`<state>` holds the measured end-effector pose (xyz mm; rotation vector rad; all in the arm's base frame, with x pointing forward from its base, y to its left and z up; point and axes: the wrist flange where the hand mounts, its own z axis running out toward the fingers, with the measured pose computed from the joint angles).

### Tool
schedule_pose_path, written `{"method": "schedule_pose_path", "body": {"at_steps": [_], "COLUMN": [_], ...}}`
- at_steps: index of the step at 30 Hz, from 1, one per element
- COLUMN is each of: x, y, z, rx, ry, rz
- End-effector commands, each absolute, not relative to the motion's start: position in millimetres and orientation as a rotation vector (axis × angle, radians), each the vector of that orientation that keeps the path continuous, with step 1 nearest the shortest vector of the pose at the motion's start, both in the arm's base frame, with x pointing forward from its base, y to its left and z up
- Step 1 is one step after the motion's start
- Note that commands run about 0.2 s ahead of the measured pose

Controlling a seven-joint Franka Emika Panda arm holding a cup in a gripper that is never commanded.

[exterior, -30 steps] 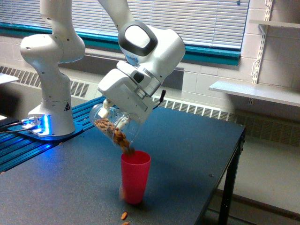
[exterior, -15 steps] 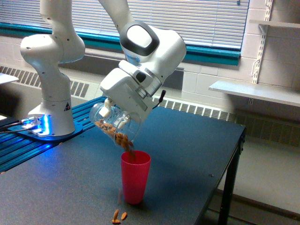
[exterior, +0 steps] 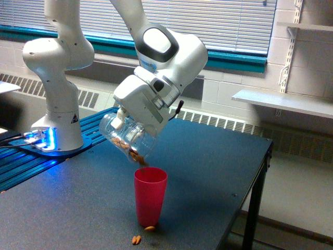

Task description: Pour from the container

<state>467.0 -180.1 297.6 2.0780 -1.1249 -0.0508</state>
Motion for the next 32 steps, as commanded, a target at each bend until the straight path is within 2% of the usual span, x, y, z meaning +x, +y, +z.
{"method": "schedule_pose_path", "body": {"at_steps": [1, 32], "x": [465.7, 460.2], "y": [-176.1, -176.1], "z": [300.0, 301.2], "rx": [2.085, 2.108], "ry": [-1.079, -1.067], "rz": [-0.058, -0.059]}}
